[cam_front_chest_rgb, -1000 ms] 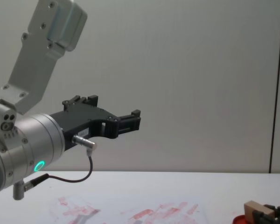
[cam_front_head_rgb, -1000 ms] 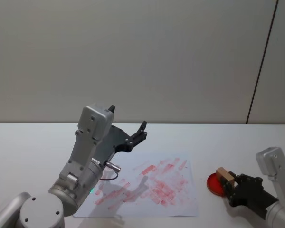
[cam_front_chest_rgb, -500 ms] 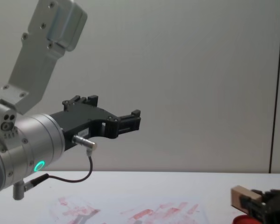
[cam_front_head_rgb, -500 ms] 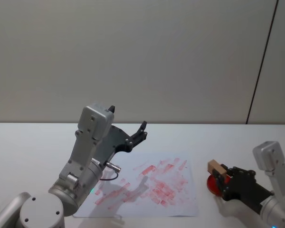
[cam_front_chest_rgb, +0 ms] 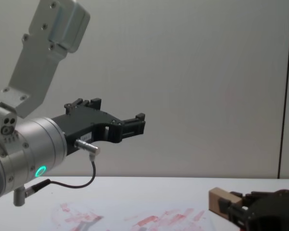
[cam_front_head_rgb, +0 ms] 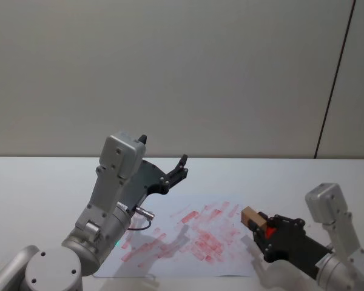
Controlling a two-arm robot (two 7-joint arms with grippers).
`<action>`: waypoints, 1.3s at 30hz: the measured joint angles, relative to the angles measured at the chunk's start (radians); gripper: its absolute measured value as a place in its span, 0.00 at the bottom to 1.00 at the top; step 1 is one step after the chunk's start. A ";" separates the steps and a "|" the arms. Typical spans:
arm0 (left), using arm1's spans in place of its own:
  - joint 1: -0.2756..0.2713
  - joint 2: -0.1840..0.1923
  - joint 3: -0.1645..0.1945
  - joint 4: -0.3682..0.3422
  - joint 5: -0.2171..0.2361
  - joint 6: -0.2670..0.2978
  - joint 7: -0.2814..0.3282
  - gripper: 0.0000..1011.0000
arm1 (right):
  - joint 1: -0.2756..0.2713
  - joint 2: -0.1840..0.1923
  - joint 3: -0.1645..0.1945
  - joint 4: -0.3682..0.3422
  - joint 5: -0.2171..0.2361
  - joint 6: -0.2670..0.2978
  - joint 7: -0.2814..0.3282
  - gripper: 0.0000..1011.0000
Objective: Use the one hand to pick up the stamp and affix it onto the A4 paper.
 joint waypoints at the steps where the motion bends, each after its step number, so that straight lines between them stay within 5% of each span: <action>1: 0.000 0.000 0.000 0.000 0.000 0.000 0.000 0.99 | 0.000 0.000 0.000 0.000 0.000 0.000 0.000 0.21; 39: 0.000 0.000 0.000 0.000 0.000 0.000 0.000 0.99 | -0.028 -0.014 -0.052 0.049 -0.079 0.016 0.029 0.21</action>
